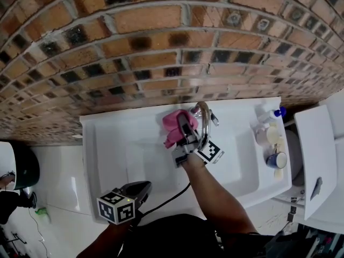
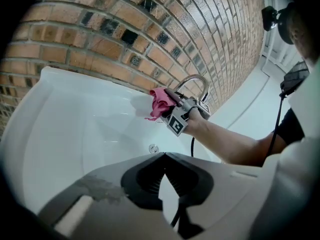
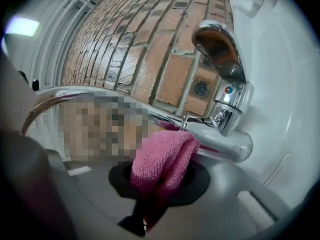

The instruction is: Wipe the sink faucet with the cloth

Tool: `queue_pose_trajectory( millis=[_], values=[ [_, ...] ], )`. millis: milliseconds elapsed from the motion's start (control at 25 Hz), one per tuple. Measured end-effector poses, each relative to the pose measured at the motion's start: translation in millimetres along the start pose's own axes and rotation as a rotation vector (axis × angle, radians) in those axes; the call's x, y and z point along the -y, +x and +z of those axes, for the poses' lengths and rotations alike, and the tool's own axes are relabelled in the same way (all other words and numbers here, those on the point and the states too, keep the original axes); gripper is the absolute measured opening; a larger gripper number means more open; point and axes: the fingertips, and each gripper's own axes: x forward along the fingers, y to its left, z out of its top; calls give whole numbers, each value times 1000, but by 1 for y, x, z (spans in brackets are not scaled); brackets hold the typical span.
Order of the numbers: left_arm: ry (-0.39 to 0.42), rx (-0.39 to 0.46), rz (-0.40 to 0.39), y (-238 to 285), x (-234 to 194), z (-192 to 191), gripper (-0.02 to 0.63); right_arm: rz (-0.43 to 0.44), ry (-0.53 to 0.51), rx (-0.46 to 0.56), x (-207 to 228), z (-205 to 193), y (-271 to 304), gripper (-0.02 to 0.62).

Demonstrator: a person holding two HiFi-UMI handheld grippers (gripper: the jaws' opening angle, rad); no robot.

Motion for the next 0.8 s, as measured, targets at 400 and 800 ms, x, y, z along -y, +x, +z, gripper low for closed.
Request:
queue_pose_trajectory(
  millis=[400,800],
  values=[
    [-3,34,12,-5,20,-3,5,-6,-188,-112,-16,30,-33,67],
    [-37,120,53,8,58,2,4,97,-479,-456,-50,36,-25,67]
  ],
)
